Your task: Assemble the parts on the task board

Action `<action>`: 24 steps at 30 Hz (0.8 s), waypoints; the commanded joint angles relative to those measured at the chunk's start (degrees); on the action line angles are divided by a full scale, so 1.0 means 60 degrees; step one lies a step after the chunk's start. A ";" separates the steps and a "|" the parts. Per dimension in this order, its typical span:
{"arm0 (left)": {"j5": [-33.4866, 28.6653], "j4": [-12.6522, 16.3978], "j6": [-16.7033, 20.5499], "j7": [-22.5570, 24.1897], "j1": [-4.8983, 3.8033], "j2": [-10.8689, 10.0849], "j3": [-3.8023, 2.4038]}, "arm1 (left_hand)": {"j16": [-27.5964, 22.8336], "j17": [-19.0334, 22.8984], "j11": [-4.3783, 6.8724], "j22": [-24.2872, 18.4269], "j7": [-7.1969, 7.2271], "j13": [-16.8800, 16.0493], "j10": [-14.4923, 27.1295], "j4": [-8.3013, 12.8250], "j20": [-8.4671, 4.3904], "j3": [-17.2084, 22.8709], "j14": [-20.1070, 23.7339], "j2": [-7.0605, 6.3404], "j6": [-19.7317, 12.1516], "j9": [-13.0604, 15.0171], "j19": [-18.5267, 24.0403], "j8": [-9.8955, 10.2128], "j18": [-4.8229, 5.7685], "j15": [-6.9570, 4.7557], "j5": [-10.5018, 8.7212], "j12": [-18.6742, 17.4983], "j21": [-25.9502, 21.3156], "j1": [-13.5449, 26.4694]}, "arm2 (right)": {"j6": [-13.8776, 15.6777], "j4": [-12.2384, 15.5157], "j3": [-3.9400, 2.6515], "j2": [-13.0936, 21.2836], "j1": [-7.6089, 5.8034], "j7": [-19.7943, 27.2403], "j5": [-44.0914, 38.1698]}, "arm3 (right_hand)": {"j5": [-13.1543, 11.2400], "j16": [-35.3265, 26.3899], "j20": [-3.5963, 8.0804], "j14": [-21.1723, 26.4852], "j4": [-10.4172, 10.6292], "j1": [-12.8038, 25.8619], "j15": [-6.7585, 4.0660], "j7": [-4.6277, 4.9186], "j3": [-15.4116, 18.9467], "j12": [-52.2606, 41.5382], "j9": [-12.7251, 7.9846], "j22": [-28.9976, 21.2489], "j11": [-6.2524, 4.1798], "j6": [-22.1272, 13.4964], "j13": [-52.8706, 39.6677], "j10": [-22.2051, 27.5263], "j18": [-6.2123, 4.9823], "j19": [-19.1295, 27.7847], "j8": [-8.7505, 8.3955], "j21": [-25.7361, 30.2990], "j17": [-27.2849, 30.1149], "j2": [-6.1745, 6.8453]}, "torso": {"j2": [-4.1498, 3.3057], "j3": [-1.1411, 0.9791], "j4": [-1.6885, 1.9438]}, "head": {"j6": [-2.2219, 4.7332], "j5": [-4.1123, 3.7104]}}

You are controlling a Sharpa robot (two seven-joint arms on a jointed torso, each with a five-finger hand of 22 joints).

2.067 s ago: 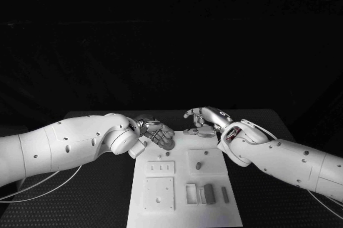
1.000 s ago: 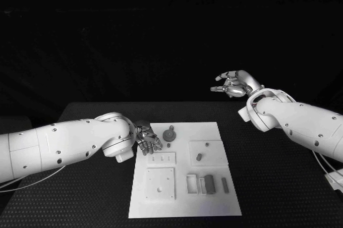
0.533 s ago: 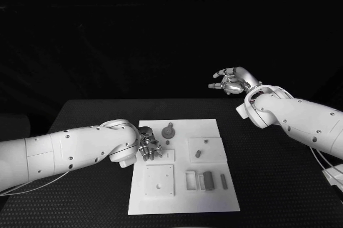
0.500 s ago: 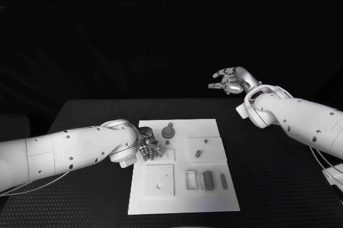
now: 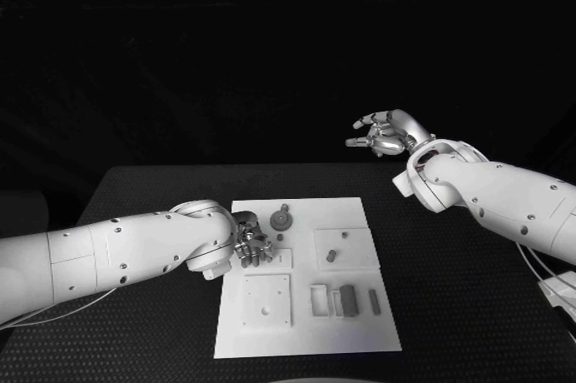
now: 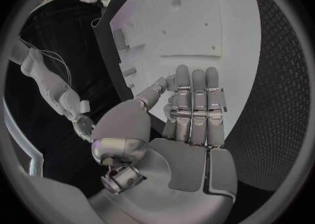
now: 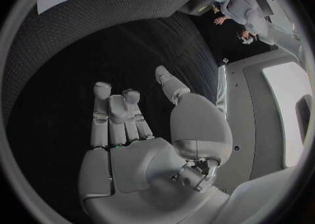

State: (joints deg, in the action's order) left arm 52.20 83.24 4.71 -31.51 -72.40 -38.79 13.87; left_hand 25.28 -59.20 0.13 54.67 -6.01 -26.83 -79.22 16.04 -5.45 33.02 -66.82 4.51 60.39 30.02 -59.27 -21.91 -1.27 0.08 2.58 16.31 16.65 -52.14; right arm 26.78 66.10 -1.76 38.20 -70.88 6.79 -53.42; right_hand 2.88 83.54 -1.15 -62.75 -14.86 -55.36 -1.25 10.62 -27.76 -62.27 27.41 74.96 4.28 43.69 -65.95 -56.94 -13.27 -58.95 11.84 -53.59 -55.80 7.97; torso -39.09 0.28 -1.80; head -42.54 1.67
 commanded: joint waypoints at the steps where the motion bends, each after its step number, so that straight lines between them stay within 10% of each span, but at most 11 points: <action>1: 0.0306 -0.0036 0.0002 0.0022 -0.0001 0.0041 -0.0007 | 0.0070 -0.0016 0.0038 0.0020 0.0263 -0.0027 0.0060 0.0006 -0.0074 0.0068 0.0000 0.0021 0.0335 0.0016 -0.0014 -0.0021 0.0075 -0.0057 0.0035 0.0032 0.0030 0.0106 | -0.0159 0.0027 -0.0006 -0.0014 -0.0006 0.0047 -0.0001 | 0.0000 0.0053 0.0037 0.0196 -0.0009 0.0008 -0.0106 0.0023 0.0036 -0.0043 0.0012 0.0147 -0.0001 0.0092 0.0012 0.0060 -0.0289 0.0029 0.0055 0.0034 -0.0002 -0.0090 | 0.0002 -0.0003 -0.0007 | -0.0014 0.0004; 24: 0.0378 -0.0363 -0.0359 0.0008 0.0081 0.0242 -0.0008 | 0.0273 -0.0057 0.0090 0.0215 0.0329 -0.0313 0.0088 -0.0067 -0.0101 0.0121 0.0018 0.0001 0.0458 0.0121 -0.0028 -0.0061 0.0068 -0.0083 0.0034 0.0262 0.0081 0.0382 | -0.0220 0.0041 -0.0006 -0.0016 -0.0005 0.0010 -0.0009 | 0.0000 0.0059 0.0036 0.0201 -0.0033 0.0004 -0.0105 0.0024 0.0061 -0.0054 0.0009 0.0149 0.0000 0.0089 0.0023 0.0066 -0.0289 0.0031 0.0060 0.0035 0.0003 -0.0135 | 0.0000 -0.0010 0.0001 | -0.0084 -0.0045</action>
State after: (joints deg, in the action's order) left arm 54.11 81.03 3.96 -31.56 -71.95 -37.51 13.86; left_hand 26.58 -59.47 0.53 55.88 -5.87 -28.67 -78.82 15.78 -5.75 33.58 -66.73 4.51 60.93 30.66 -59.59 -21.91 -1.18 -0.01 2.60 17.65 16.91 -50.34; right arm 26.20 66.23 -1.76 38.15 -70.88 6.70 -53.41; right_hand 2.88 83.54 -1.25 -62.50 -15.02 -55.20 -1.25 10.62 -27.61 -62.27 27.41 74.96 4.28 43.69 -65.91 -56.95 -13.27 -58.84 11.84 -53.59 -55.79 7.81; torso -39.08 0.23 -1.80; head -42.98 1.42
